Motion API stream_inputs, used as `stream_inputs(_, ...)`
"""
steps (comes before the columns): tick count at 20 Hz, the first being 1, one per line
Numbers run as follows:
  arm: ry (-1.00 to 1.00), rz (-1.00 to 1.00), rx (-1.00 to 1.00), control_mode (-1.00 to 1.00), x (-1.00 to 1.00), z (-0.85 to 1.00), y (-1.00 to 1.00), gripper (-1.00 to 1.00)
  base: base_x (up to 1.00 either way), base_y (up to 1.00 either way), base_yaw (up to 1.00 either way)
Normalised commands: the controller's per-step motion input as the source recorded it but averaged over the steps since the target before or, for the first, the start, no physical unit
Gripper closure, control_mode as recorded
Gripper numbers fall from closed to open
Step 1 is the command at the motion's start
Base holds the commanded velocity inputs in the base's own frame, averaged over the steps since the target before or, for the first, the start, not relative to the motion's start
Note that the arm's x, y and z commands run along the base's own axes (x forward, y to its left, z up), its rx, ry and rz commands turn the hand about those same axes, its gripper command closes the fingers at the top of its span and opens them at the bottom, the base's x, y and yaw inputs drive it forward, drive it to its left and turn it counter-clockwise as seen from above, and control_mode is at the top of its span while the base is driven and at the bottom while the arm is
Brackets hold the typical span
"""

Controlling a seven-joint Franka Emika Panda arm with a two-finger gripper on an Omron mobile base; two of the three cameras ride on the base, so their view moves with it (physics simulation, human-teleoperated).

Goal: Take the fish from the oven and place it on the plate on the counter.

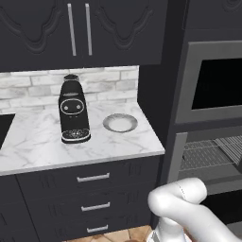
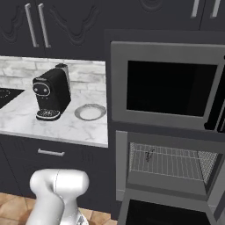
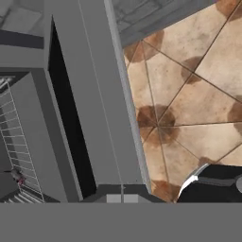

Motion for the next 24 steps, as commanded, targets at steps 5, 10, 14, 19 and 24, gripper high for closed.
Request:
stream_inputs(5, 0.00, 0.00, 0.00, -1.00, -0.23, 0.58, 0.01, 1.00, 0.00, 0.00, 0.00)
stream_inputs(10, -0.01, 0.00, -0.02, -1.00, -0.04, 0.98, 0.27, 1.00, 0.00, 0.00, 0.00)
stream_inputs(14, 0.00, 0.00, -0.03, -1.00, 0.00, 0.96, 0.26, 1.00, 0.00, 0.00, 0.00)
stream_inputs(19, 0.00, 0.01, -0.02, -1.00, 0.00, 1.00, 0.26, 1.00, 0.00, 0.00, 0.00)
stream_inputs(24, 0.00, 0.00, -0.04, -1.00, 0.00, 1.00, 0.42, 1.00, 0.00, 0.00, 0.00)
